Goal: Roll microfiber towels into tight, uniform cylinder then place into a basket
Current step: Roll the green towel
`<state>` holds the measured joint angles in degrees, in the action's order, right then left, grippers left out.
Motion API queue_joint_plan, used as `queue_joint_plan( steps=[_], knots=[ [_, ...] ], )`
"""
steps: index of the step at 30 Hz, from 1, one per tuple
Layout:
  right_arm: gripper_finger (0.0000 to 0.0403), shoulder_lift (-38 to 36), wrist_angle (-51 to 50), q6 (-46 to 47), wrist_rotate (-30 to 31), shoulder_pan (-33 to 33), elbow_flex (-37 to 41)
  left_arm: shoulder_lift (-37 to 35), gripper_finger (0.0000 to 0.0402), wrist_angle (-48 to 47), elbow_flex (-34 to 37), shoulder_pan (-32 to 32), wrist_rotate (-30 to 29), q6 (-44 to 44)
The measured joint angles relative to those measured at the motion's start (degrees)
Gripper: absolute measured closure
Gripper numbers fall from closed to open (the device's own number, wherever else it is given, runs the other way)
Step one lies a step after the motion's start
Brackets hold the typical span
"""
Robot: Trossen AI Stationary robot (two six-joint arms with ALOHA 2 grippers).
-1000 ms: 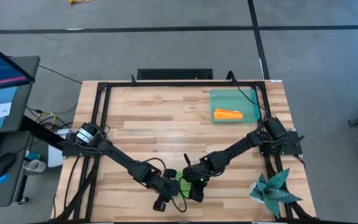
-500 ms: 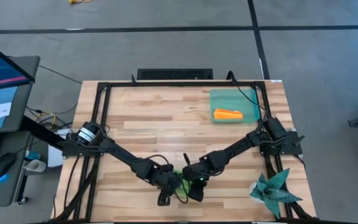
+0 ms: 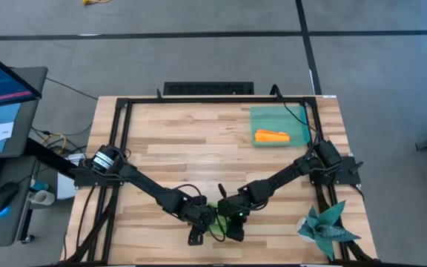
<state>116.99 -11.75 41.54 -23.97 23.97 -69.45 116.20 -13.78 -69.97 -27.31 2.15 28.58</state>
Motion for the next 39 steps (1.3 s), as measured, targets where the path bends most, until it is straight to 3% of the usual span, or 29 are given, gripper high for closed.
queue_joint_plan(
  steps=[19,24,33,39],
  knots=[
    [0.0284,-3.2,-6.6,-14.6,0.2,0.1,0.1,0.2,0.0275,4.2,0.1,0.4,-1.2,2.6],
    [0.028,-3.2,-6.2,-12.9,6.4,0.1,0.1,0.2,0.0275,4.2,0.1,0.4,-1.2,2.8],
    [0.0213,-3.2,-5.8,-13.1,7.6,1.9,0.0,0.2,0.0275,4.5,0.1,0.4,-1.4,3.2],
    [0.0184,-5.3,-13.0,-14.2,3.2,0.7,-0.1,0.2,0.0275,5.0,0.0,0.4,-2.3,4.2]
  ],
)
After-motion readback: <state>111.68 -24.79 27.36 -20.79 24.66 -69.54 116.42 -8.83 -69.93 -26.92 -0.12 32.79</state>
